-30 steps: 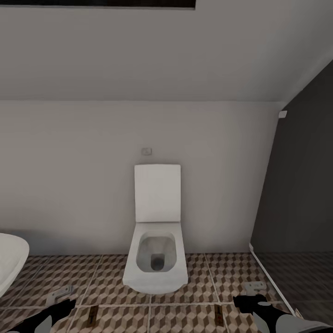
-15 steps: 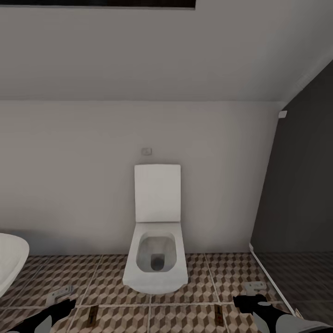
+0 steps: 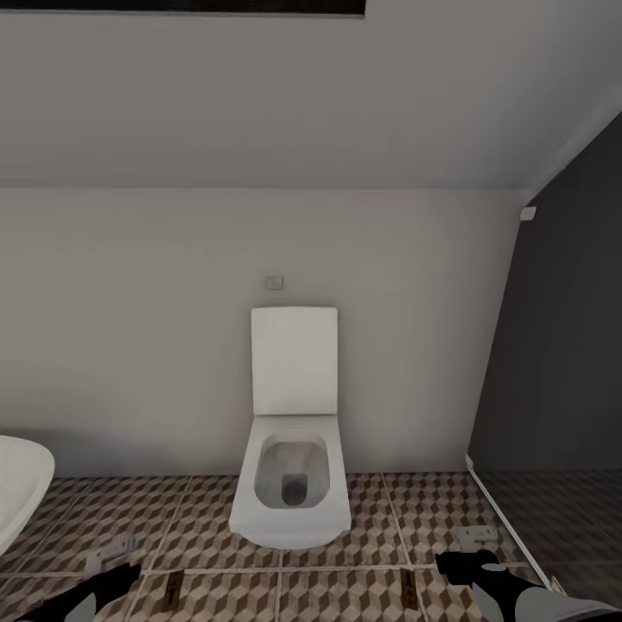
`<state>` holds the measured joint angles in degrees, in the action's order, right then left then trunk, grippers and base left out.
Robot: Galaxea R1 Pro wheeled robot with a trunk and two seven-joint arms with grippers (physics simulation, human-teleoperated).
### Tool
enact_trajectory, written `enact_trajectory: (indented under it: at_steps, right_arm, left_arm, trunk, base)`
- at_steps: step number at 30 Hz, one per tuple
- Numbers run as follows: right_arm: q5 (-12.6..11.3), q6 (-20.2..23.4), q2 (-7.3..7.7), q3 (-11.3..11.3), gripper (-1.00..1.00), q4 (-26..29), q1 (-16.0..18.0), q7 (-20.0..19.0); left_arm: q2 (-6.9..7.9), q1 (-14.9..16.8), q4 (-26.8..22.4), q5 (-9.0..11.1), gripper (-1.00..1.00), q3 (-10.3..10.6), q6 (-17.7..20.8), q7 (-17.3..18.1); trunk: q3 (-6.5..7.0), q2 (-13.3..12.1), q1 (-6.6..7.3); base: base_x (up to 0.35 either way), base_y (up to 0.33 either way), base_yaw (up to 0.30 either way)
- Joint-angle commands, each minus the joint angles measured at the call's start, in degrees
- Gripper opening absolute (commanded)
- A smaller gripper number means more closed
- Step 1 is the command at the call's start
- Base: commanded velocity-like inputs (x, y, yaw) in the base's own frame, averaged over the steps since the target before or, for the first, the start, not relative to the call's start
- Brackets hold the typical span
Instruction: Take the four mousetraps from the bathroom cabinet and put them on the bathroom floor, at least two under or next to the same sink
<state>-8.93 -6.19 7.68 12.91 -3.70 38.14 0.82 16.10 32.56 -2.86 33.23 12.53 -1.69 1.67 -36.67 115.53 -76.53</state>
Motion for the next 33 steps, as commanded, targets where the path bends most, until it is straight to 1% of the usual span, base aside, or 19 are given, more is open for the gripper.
enact_trajectory:
  at_steps: [1,7,8,10,15,33]
  right_arm:
    - [-0.6,-0.4,-0.03,0.5,1.0,-0.2,0.1,0.0]
    - [-0.6,-0.4,-0.03,0.5,1.0,-0.2,0.1,0.0]
    - [-0.6,-0.4,-0.03,0.5,1.0,-0.2,0.1,0.0]
    - [-0.6,-0.4,-0.03,0.5,1.0,-0.2,0.1,0.0]
    - [-0.6,-0.4,-0.03,0.5,1.0,-0.3,0.1,0.0]
    - [-0.6,-0.4,-0.03,0.5,1.0,-0.2,0.1,0.0]
  left_arm:
    - [-0.12,0.0,0.3,0.6,1.0,0.5,-0.2,0.2]
    - [-1.64,0.0,1.1,0.5,1.0,0.5,-0.5,0.1]
    - [-2.05,0.0,1.3,0.4,1.0,0.5,-0.9,0.1]
    - [-2.43,0.0,1.4,0.4,1.0,0.5,-1.7,0.1]
    - [-2.72,0.0,1.4,0.4,1.0,0.5,-2.4,0.1]
    - [-2.74,0.0,1.5,0.3,1.0,0.5,-2.7,0.1]
  trunk:
    - [-0.06,0.0,0.01]
    - [-0.06,0.0,0.01]
    - [-0.06,0.0,0.01]
    - [-0.06,0.0,0.01]
    - [-0.06,0.0,0.01]
    - [-0.06,0.0,0.01]
  base:
    - [0.0,0.0,0.0]
    - [0.0,0.0,0.0]
    - [0.0,0.0,0.0]
    - [0.0,0.0,0.0]
    - [0.0,0.0,0.0]
    - [0.0,0.0,0.0]
